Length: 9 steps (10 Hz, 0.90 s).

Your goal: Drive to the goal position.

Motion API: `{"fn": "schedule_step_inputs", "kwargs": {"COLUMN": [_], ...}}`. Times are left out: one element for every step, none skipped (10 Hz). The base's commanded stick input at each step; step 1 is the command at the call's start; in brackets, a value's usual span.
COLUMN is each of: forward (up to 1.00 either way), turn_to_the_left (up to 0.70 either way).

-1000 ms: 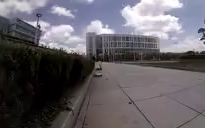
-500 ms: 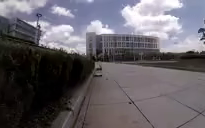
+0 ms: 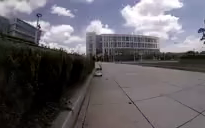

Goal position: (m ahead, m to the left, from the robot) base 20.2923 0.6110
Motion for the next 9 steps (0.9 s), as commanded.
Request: {"fn": "schedule_step_inputs", "kwargs": {"forward": [0.04,0.04,0.04,0.04,0.04,0.03,0.01,0.04,0.04], "turn_to_the_left": [0.0,0.0,0.0,0.0,0.0,0.0,0.0,0.0,0.0]}}
